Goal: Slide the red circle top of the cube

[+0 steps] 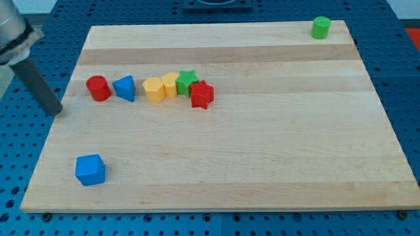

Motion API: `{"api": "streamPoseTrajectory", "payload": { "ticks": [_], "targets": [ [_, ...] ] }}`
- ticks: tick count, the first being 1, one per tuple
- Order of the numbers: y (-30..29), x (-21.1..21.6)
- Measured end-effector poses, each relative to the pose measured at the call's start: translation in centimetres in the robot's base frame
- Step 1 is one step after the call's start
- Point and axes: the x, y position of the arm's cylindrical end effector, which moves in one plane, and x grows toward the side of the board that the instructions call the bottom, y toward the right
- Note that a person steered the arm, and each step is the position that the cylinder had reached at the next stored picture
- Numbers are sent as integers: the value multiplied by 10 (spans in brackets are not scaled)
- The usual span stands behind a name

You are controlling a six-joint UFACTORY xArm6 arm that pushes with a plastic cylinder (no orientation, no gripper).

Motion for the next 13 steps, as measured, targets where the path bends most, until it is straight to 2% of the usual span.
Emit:
{"api": "streamPoseTrajectory", "payload": {
  "ticks": [1, 3, 6, 7, 11, 13],
  "targets": [
    [1, -38],
    [54, -63],
    [99, -63],
    [100, -51],
    [46, -47],
    [65, -42]
  ]
}}
